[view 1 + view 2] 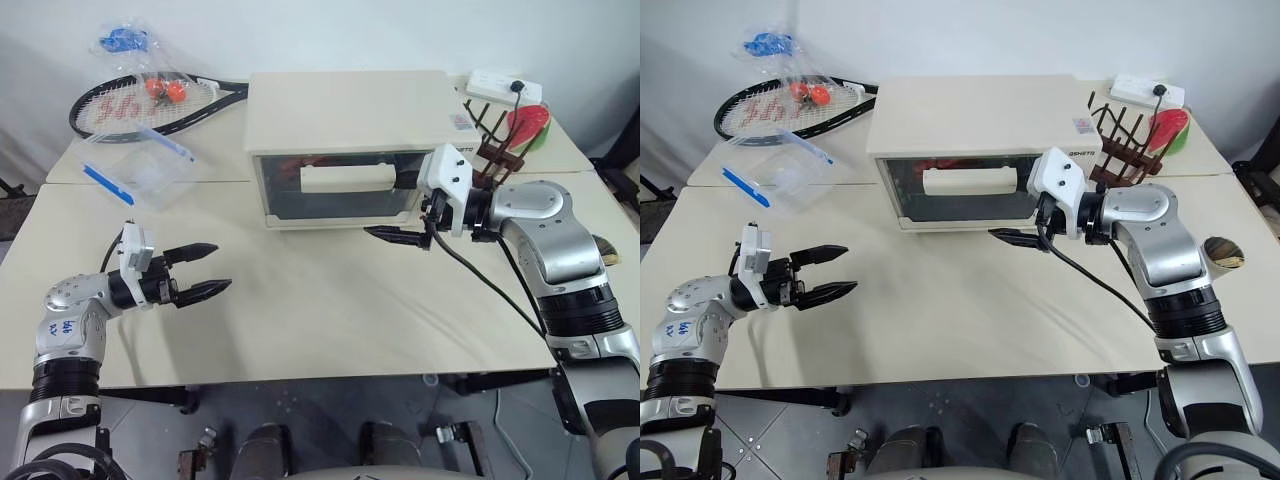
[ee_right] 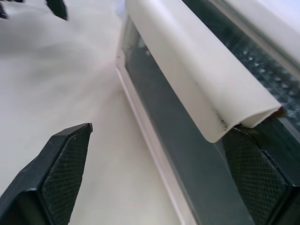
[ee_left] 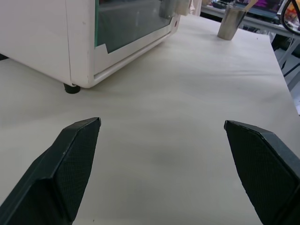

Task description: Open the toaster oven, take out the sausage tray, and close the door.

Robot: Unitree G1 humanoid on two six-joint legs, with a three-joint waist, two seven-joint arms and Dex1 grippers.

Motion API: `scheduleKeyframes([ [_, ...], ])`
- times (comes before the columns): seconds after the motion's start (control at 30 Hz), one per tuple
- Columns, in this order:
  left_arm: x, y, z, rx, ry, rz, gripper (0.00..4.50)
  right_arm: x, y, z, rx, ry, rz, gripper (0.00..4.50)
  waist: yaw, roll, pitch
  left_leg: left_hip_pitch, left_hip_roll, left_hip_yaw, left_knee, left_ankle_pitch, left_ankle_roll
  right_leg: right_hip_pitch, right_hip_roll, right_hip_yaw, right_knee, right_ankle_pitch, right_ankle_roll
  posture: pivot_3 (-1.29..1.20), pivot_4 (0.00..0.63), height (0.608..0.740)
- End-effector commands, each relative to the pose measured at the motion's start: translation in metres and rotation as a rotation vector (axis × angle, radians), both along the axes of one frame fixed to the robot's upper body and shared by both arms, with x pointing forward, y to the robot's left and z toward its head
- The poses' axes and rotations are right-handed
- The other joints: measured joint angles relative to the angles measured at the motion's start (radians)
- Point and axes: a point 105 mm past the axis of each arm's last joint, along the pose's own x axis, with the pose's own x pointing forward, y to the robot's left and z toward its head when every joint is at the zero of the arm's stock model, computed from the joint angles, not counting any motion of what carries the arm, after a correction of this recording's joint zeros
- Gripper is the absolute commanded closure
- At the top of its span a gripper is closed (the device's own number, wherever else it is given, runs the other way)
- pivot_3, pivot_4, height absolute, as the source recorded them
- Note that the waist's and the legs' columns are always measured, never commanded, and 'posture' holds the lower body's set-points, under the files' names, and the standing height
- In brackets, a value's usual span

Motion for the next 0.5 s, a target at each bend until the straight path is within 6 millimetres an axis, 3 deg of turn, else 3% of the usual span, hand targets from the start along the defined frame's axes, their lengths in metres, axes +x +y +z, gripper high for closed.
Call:
scheduleKeyframes([
  [0.03,0.003,0.002,0.021,-0.019,-0.056,0.005,0.0,-0.02,0.01,0.012,-0.003,-0.033,0.1,0.07,-0.003,0.0,0.0,0.0,0.0,0.0,0.0,0.0,0.0,0.0,0.0,0.0,0.0,0.0,0.0,0.0,0.15,0.74],
  [0.3,0.016,0.004,0.049,-0.097,-0.087,0.029,0.0,-0.039,0.011,-0.014,-0.069,0.031,0.148,0.07,-0.004,0.0,0.0,0.0,0.0,0.0,-0.001,0.0,0.0,0.0,0.0,0.0,-0.001,0.0,0.0,0.0,0.15,0.74],
  [0.4,0.014,0.003,0.061,-0.149,-0.1,-0.013,0.55,-0.042,0.011,-0.021,-0.073,0.037,0.14,0.0,-0.003,-0.001,0.0,0.0,0.0,0.0,-0.001,0.0,0.0,0.0,0.0,0.0,0.0,0.0,0.0,0.0,0.15,0.74],
  [0.5,0.014,0.0,0.074,-0.181,-0.095,-0.05,1.47,-0.044,0.012,-0.024,-0.071,0.037,0.134,0.0,-0.003,-0.001,0.0,0.0,0.0,0.0,0.0,0.0,0.0,0.0,0.0,0.0,0.0,0.0,0.0,0.0,0.15,0.74],
])
